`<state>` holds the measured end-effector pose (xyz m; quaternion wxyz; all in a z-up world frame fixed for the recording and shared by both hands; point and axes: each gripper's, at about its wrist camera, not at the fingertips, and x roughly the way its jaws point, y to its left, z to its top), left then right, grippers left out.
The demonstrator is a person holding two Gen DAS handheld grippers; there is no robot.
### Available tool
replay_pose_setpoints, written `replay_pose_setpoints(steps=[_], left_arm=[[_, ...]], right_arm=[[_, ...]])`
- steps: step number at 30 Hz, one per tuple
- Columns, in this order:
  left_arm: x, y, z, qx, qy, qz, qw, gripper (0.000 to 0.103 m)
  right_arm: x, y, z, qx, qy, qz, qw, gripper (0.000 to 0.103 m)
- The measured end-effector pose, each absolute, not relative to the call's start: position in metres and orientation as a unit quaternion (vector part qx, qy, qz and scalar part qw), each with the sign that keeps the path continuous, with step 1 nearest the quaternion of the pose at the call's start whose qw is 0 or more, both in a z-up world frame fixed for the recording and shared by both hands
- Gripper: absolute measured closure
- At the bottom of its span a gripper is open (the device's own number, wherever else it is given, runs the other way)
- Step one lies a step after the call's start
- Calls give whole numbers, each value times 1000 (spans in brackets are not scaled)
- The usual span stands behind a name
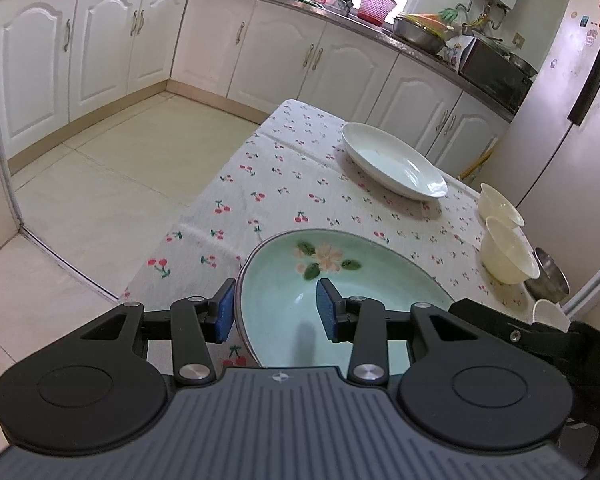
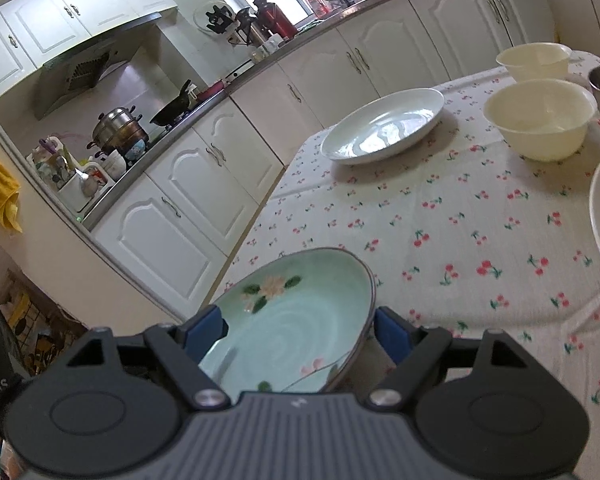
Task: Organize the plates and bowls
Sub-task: 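Lift the green plate with the left gripper and carry it aside, then grasp the rim of the white plate with grey flower print, left gripper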
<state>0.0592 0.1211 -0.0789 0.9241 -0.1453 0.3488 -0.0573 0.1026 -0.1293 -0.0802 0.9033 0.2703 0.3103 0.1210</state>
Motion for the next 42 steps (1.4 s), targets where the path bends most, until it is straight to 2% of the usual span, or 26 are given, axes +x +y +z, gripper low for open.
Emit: replay_pose_setpoints(steps=[10, 12, 13, 14, 15, 22, 42], left_arm=[[54, 116, -87, -124, 352, -62, 926, 52], [52, 116, -86, -118, 350, -60, 927, 46], [51, 115, -84, -107, 345, -55, 931, 40], [49, 114, -82, -97, 342, -49, 934, 30], [47, 114, -80, -89, 339, -41, 936, 27], [36, 107, -57, -17, 310, 7, 950, 2], [10, 25, -30, 79, 278, -73, 954, 0]], right_arm=[[95, -133, -85, 275, 319, 115, 900, 19], [92, -134, -81, 270, 309, 116, 905, 17], [90, -134, -77, 263, 297, 118, 910, 15], [87, -135, -73, 256, 287, 117, 916, 10], [84, -135, -68, 248, 277, 113, 921, 6], [66, -144, -48, 225, 244, 102, 938, 2], [14, -216, -47, 248, 213, -2, 945, 1]])
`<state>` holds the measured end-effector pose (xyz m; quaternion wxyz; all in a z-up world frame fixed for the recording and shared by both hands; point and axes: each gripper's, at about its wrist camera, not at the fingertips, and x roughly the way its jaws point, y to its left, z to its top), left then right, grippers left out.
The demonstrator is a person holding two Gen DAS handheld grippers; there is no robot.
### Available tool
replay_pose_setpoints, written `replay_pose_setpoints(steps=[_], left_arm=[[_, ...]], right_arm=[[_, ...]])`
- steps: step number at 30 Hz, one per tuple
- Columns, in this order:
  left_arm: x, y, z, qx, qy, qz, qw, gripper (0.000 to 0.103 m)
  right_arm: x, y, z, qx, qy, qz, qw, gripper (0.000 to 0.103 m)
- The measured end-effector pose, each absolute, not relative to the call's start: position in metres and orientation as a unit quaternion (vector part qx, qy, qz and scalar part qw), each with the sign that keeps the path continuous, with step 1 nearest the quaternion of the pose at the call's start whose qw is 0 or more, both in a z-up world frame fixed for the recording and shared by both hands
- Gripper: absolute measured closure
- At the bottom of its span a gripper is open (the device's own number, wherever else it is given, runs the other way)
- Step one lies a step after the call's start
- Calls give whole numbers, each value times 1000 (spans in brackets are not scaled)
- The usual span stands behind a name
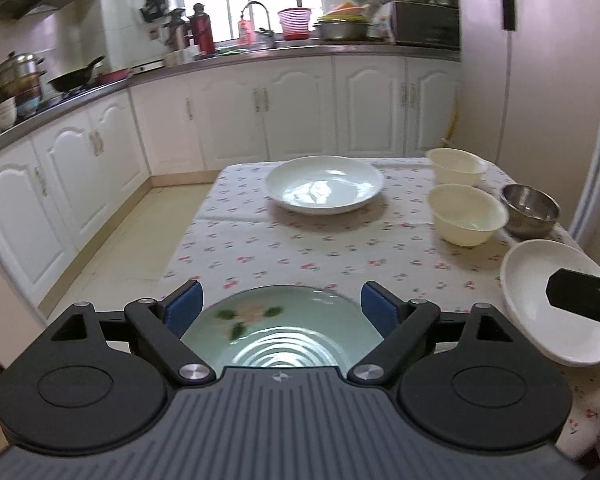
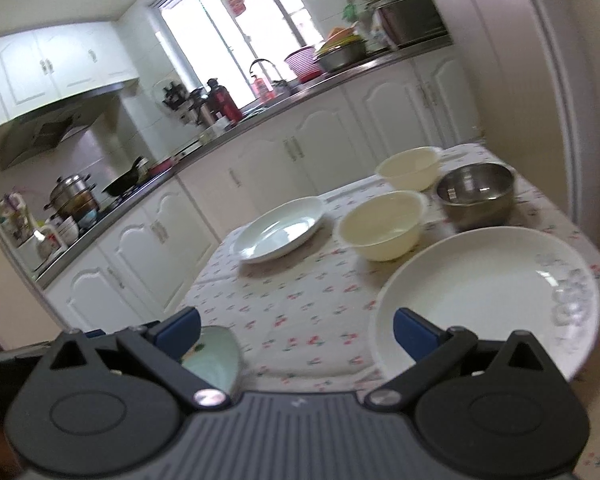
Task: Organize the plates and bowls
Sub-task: 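Grasp the rim of the white plate with grey flower print, left gripper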
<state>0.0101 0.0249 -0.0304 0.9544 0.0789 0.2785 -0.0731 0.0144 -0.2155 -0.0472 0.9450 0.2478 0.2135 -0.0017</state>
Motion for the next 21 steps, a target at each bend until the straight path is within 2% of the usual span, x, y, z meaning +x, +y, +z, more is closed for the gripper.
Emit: replay_pose_setpoints(steps=[9, 21], left_arm=[[6, -7, -33, 93, 288, -116, 946, 0], [14, -42, -46, 3, 327, -248, 912, 0]], right_arm=[[-8, -256, -55, 278, 193, -46, 940, 1], [-43, -331, -79, 328, 159, -147, 920, 1]])
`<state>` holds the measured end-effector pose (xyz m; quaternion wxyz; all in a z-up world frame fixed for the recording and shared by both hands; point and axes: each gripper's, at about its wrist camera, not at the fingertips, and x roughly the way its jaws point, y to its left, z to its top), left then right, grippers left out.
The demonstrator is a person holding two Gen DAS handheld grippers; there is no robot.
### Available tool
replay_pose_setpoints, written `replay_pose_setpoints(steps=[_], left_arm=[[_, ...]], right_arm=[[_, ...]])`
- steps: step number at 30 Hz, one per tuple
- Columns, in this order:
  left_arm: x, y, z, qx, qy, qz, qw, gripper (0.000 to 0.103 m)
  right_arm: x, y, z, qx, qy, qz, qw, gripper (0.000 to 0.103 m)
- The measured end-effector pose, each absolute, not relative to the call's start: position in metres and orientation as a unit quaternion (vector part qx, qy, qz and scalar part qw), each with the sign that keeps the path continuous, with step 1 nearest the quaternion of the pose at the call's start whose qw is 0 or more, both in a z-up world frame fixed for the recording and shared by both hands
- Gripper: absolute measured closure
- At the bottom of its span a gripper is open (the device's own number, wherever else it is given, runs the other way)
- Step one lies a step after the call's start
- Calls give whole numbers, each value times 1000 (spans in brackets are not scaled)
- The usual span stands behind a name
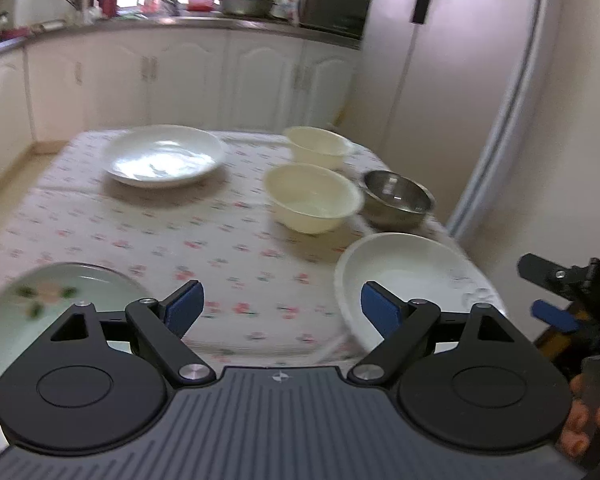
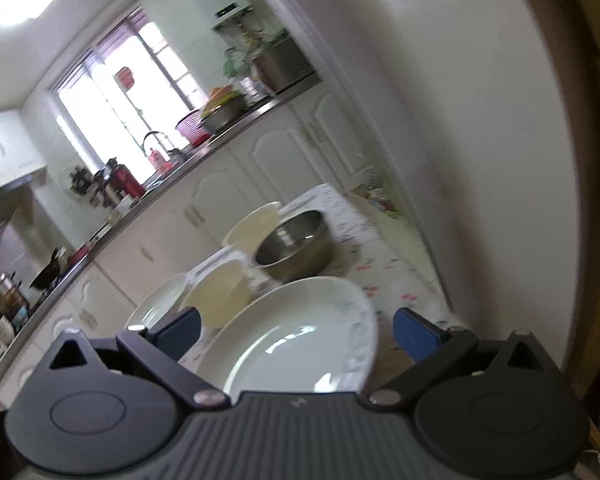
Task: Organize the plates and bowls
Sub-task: 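Grasp the rim of the white plate with grey flower print, left gripper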
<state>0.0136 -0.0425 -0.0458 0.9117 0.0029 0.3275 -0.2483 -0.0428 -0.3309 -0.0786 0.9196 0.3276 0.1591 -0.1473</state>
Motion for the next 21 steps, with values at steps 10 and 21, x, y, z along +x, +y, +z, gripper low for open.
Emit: replay_pose_setpoints(steps=[10, 21], left_arm=[[29, -89, -76, -14, 359, -281, 890, 16], [37, -110, -95, -13, 384, -292, 876, 54]], right_arm=[[-41, -364, -104, 392, 147, -129, 899, 17], [-30, -370, -110, 405, 151, -97, 897, 19]])
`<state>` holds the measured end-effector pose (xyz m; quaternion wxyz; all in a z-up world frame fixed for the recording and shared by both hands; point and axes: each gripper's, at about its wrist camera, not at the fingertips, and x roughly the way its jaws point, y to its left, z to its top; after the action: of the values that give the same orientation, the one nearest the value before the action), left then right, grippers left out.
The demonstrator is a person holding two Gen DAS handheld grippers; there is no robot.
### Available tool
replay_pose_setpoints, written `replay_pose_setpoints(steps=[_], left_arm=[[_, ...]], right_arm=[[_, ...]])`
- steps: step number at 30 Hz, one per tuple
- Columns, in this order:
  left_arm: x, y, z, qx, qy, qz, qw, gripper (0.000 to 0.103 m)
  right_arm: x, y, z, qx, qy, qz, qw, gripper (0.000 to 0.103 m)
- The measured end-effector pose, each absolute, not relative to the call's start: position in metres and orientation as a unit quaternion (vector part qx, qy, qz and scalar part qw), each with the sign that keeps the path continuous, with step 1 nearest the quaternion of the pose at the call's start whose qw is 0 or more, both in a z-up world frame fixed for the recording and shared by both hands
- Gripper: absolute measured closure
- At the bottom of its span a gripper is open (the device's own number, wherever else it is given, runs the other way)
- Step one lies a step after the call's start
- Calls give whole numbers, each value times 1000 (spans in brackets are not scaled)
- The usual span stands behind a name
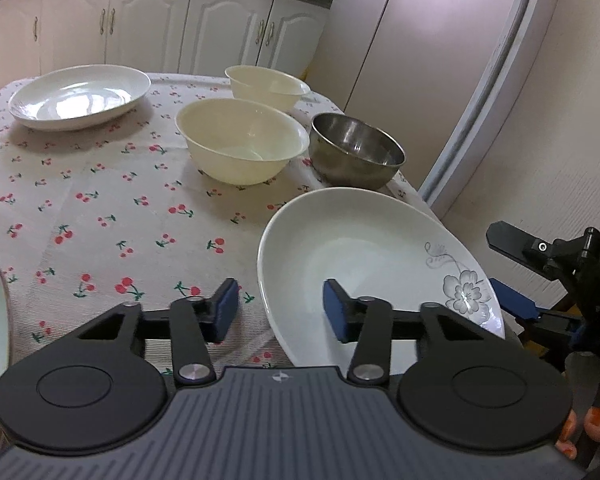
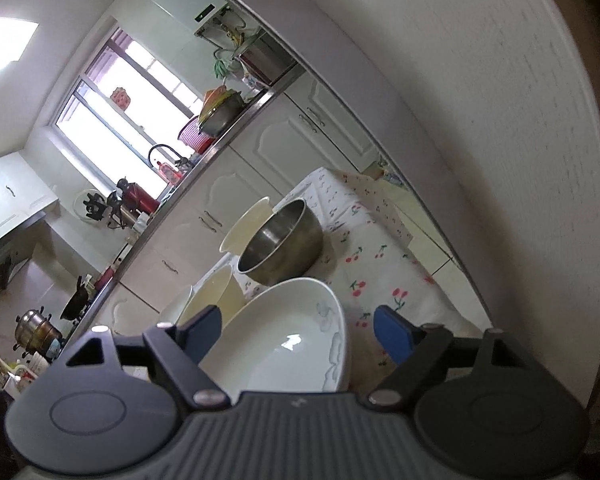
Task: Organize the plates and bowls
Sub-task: 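Grasp the rim of the white plate with grey flower print, left gripper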
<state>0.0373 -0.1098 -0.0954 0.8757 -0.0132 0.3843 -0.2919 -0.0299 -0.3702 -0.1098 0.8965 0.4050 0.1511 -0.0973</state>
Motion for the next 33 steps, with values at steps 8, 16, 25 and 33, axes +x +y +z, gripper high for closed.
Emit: replay_pose_setpoints(steps=[8, 16, 25, 33], left_arm=[[42, -117, -104, -6, 380, -295, 877, 71], [43, -111, -100, -14, 384, -292, 876, 78], [43, -95, -94, -26, 380, -281, 881, 81], [43, -69, -84, -44, 369, -273, 887, 82]], right_arm=[[-26, -366, -110, 407, 156, -73, 897, 19], [-25, -358, -104, 390, 168, -82, 902, 16], [-20, -343, -97, 367, 180, -83, 909, 15], [-12, -325, -87, 349, 184, -76, 916, 15]])
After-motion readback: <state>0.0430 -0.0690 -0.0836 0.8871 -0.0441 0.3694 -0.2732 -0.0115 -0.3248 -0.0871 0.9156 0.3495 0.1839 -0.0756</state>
